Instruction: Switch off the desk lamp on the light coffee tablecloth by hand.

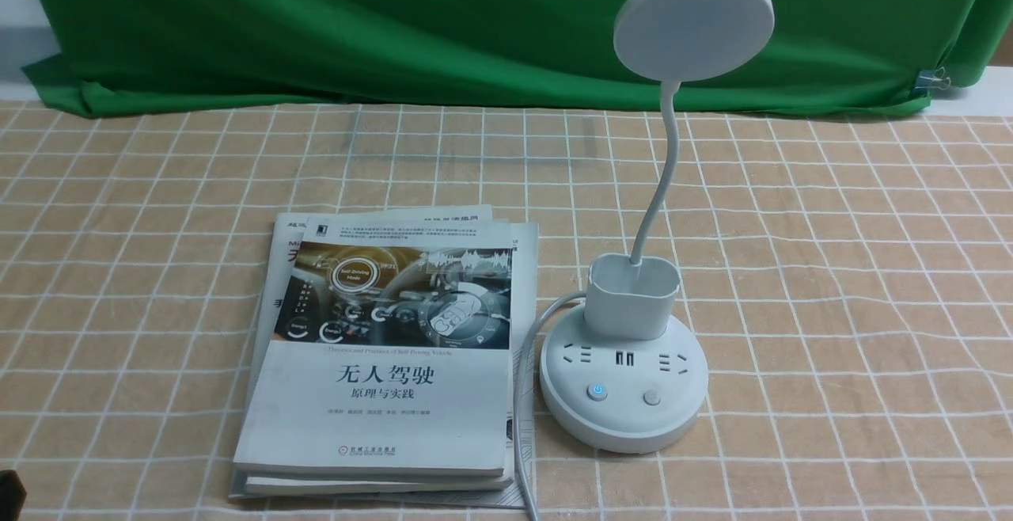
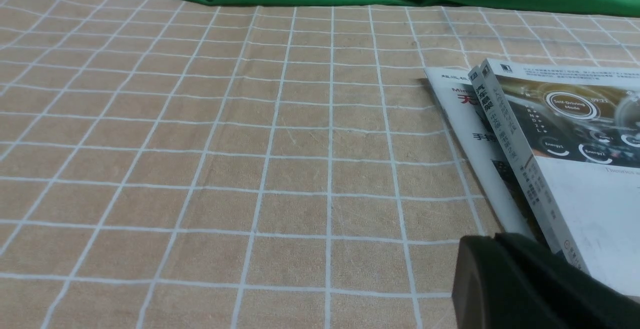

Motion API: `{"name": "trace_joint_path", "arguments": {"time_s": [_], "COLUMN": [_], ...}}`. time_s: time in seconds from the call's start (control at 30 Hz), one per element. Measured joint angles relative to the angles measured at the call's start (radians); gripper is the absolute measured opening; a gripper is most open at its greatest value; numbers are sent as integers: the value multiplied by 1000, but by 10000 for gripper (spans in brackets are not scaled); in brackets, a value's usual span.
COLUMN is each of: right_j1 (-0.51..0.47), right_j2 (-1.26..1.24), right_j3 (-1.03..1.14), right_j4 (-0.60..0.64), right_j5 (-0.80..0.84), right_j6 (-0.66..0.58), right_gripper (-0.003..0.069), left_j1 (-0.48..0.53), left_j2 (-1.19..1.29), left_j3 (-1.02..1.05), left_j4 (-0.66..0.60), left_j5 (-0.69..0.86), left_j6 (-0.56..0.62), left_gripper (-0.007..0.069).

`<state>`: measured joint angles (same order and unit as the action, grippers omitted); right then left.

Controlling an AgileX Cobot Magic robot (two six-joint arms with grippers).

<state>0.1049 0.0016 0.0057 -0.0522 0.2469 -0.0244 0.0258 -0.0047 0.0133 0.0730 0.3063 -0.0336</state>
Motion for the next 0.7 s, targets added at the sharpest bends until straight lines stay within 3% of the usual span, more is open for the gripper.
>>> {"name": "trace_joint_path", "arguments": {"time_s": [0.7], "right_j1": [0], "right_j2": [0], "right_j3": [0], "right_j4": [0], "right_j5": [0], "right_j6": [0], "right_gripper": [125], "left_j1": [0], "left_j2": [0], "left_j3": [0], "left_j4": [0], "left_j5": [0], "left_j6": [0], "left_gripper": [4]}}
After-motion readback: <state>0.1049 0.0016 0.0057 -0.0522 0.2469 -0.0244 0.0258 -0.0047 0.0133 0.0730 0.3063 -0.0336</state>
